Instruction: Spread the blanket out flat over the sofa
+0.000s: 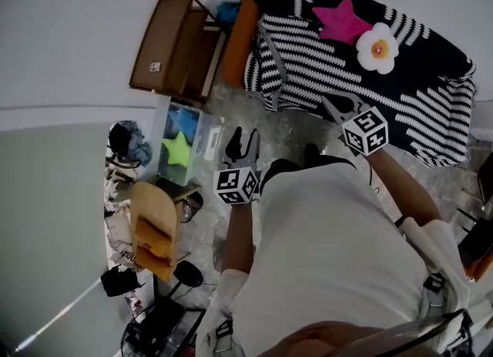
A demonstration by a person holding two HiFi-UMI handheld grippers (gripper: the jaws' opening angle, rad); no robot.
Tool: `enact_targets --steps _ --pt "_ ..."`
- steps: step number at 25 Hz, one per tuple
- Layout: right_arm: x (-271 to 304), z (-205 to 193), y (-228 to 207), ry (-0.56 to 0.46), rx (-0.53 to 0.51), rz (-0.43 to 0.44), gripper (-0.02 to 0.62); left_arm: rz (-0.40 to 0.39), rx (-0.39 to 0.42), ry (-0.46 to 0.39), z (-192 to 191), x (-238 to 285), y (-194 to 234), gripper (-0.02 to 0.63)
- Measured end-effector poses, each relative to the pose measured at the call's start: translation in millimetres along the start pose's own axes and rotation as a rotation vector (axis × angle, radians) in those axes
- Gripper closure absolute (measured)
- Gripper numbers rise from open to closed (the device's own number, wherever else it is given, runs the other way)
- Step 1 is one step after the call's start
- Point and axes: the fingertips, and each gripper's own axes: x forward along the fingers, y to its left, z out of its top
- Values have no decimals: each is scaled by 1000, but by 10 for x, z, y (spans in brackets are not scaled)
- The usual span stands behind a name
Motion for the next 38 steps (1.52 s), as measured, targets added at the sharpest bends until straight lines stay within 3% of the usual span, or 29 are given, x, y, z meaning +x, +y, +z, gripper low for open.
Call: enact_targets --steps 9,22,30,38 --pt "382 -36 -303 40 66 -63 598 -56 3 68 16 562 338 417" --pt "1131 -158 -464 97 186 -205 598 -237 77 192 -257 1502 956 417" --pt "1437 -636 -685 162 257 -271 598 -292 89 285 -801 2078 1173 417" --pt "1765 -1304 -1010 181 303 -328 598 -357 158 347 -1590 2863 1179 417"
